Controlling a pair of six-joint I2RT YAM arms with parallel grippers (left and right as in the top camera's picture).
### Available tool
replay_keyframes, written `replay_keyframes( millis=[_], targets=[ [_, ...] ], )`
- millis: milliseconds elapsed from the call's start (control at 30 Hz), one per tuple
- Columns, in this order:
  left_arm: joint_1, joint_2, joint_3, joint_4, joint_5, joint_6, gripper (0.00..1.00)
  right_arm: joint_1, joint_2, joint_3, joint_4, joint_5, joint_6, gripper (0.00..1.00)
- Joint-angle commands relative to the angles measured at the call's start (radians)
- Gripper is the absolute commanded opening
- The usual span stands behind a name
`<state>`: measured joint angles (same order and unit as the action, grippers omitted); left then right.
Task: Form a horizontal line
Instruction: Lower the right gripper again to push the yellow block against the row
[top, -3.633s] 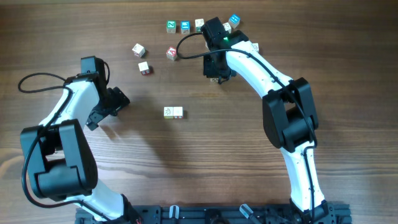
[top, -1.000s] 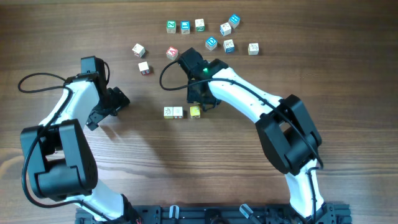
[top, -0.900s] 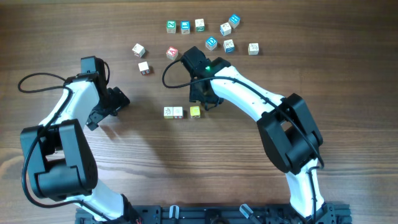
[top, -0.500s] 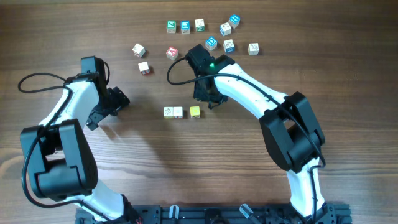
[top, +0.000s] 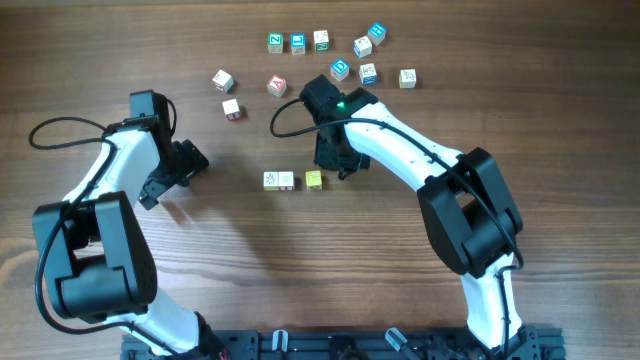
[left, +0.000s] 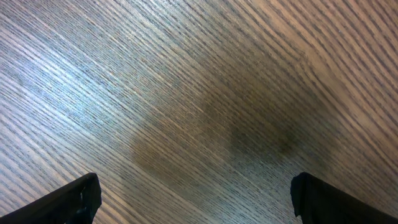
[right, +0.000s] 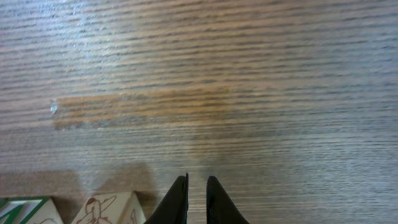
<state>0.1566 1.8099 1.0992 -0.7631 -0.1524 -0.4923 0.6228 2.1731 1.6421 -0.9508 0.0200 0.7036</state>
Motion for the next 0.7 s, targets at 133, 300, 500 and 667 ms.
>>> replay_keyframes(
  millis=[133,300,500,667],
  targets=[
    [0.005,0.010,0.000,0.000,0.005,-0.014,1.00,0.009,-0.004,-0.028,-0.008,-0.097,-0.001,0.12],
    [0.005,0.010,0.000,0.000,0.005,-0.014,1.00,0.045,-0.004,-0.028,-0.003,-0.100,0.003,0.12],
    [0.005,0.010,0.000,0.000,0.005,-0.014,1.00,0.059,-0.004,-0.028,0.035,-0.149,0.003,0.11],
    [0.005,0.010,0.000,0.000,0.005,-0.014,1.00,0.059,-0.004,-0.028,0.033,-0.148,0.003,0.12]
  ],
)
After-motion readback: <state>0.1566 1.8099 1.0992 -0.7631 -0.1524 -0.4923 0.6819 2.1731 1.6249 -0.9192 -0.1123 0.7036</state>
